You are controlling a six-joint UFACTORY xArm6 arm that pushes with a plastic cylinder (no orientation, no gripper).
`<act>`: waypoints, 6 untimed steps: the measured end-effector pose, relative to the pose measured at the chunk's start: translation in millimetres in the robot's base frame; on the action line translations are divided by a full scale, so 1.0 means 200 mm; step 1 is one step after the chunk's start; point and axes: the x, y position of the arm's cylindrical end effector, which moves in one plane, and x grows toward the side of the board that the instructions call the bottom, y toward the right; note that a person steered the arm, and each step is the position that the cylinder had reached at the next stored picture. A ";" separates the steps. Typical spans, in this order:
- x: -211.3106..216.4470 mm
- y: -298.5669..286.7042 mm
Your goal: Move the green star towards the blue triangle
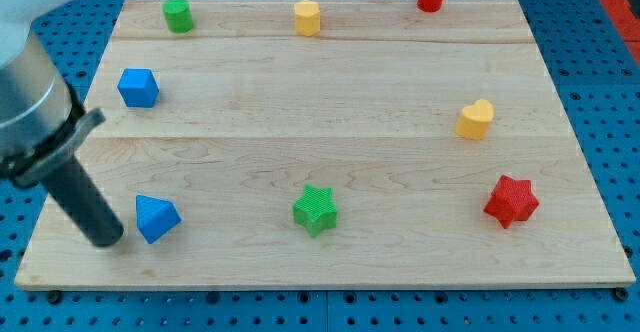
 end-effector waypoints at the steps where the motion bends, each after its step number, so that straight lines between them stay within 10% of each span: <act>1: 0.17 0.09; 3: 0.12 1.01; 6: -0.47 1.16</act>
